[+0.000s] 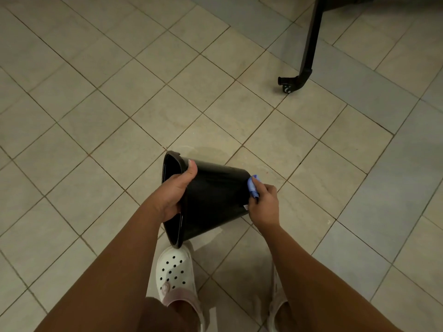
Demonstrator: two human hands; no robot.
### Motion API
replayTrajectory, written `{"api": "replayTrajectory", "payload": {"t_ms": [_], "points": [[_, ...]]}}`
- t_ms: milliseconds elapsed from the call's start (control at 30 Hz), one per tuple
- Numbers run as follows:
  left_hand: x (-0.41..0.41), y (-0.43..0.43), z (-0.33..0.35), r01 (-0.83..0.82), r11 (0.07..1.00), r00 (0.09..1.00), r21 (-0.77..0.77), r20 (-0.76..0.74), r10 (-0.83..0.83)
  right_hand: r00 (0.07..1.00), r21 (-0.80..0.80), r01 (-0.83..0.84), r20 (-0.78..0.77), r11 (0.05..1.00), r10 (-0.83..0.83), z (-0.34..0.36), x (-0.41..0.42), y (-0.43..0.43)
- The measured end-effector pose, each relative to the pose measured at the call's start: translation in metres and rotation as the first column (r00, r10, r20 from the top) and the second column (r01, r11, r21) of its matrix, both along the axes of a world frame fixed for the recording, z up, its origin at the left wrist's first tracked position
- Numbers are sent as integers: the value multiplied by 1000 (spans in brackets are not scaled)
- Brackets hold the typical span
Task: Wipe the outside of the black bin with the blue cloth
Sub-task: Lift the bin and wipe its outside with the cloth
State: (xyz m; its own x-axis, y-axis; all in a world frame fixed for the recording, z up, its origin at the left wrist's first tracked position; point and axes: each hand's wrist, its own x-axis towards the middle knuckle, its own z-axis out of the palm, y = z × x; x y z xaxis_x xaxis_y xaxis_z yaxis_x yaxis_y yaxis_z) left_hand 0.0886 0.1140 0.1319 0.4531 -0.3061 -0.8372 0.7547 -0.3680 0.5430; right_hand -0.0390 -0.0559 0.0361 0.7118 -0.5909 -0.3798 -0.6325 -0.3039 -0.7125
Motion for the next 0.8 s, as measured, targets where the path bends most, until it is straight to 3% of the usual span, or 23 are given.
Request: {"api": "replayTrajectory", "payload": {"t_ms": [200, 433, 800], "points": [[-3, -3, 0, -64, 998, 998, -22, -5, 64, 991, 29, 2, -133, 1000, 2, -8, -7, 3], [1, 2, 3, -179, 983, 984, -48, -20, 179, 983, -203, -179, 2, 963, 183, -10, -16, 21], [2, 2, 10, -281, 959, 960, -30, -11, 281, 992, -126, -121, 10, 985, 123, -6, -22, 21]]}}
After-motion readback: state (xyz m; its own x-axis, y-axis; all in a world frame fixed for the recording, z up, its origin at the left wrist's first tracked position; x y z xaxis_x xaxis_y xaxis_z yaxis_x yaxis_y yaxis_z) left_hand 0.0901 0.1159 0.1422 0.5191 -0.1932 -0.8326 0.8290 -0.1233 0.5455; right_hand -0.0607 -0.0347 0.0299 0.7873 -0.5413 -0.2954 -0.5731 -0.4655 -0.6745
